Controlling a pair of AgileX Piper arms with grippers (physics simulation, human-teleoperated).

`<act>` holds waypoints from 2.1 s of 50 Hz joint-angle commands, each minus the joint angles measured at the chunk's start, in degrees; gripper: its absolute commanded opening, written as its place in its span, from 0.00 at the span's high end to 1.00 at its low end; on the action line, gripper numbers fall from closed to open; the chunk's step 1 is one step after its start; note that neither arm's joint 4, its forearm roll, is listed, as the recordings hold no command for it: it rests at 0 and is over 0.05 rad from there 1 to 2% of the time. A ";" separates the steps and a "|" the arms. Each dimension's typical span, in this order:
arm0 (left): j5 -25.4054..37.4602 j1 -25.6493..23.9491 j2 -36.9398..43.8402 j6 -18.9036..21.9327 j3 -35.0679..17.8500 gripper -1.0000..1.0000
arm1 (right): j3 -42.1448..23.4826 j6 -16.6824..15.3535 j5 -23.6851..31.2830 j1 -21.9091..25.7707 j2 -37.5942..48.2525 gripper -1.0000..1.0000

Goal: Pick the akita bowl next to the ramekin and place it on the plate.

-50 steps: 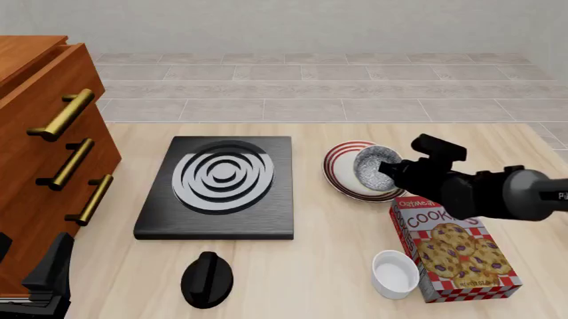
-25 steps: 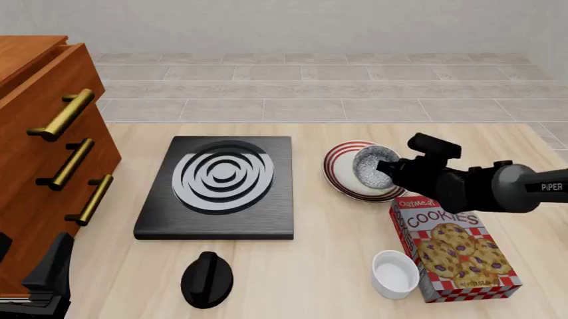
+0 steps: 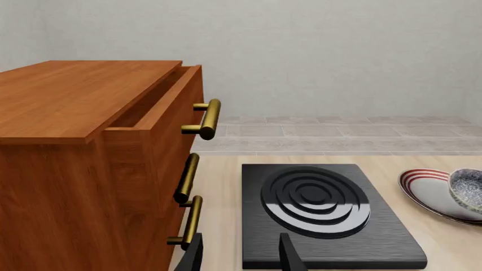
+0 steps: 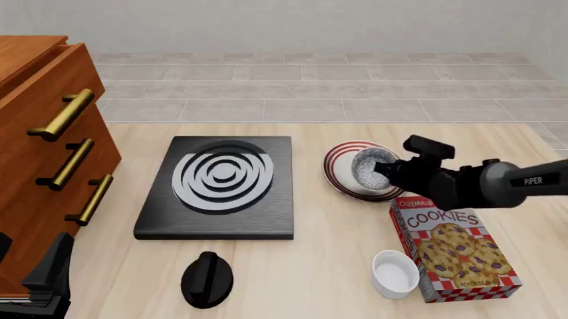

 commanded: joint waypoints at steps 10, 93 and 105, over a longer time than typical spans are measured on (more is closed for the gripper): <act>0.00 0.00 0.00 0.00 0.00 0.00 | -1.88 -0.32 -0.79 -0.53 2.74 1.00; 0.00 0.00 0.00 0.00 0.00 0.00 | -3.60 0.18 0.31 -0.22 2.08 0.00; 0.00 0.00 0.00 0.00 0.00 0.00 | -3.83 0.33 2.74 0.15 -1.81 0.00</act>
